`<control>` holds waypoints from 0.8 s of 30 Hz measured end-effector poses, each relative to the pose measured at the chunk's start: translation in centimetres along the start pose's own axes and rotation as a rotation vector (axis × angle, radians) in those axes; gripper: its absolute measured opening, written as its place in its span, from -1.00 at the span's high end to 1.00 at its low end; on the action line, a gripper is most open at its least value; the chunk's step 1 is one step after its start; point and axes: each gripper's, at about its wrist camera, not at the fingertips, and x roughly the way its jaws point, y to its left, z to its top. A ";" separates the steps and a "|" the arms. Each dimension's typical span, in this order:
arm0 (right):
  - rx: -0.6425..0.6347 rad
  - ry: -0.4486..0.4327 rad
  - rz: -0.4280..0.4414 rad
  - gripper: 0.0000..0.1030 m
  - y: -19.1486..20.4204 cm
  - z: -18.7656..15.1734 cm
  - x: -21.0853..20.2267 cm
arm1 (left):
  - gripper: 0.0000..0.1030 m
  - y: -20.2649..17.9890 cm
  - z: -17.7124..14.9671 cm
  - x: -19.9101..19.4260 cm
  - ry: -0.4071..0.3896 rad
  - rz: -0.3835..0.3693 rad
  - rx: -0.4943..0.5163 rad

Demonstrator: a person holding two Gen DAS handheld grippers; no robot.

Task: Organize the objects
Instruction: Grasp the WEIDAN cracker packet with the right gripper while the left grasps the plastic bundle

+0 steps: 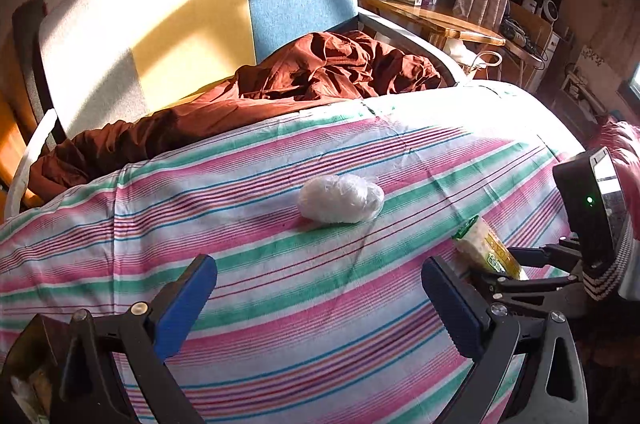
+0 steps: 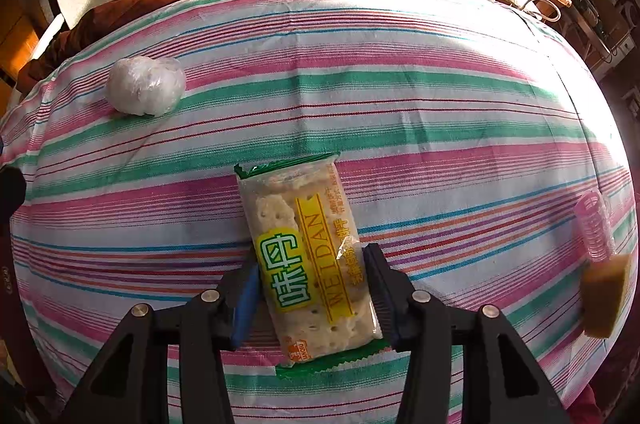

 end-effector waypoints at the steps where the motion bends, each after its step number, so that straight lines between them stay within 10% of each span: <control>1: -0.001 0.000 0.000 0.03 -0.1 0.0 -0.1 | -0.99 -0.2 0.5 1.0 0.003 -0.002 0.006; 15: -0.035 0.000 -0.032 0.00 0.7 -1.0 -1.1 | -0.96 -1.7 3.9 10.4 0.063 0.048 0.070; 17: -0.047 -0.002 -0.037 0.00 1.0 -0.7 -0.6 | -0.34 -1.7 3.9 10.9 0.080 0.043 0.075; 24: -0.058 -0.009 -0.038 0.02 1.5 -0.7 -0.6 | -0.18 -0.4 0.2 8.4 0.077 0.005 -0.026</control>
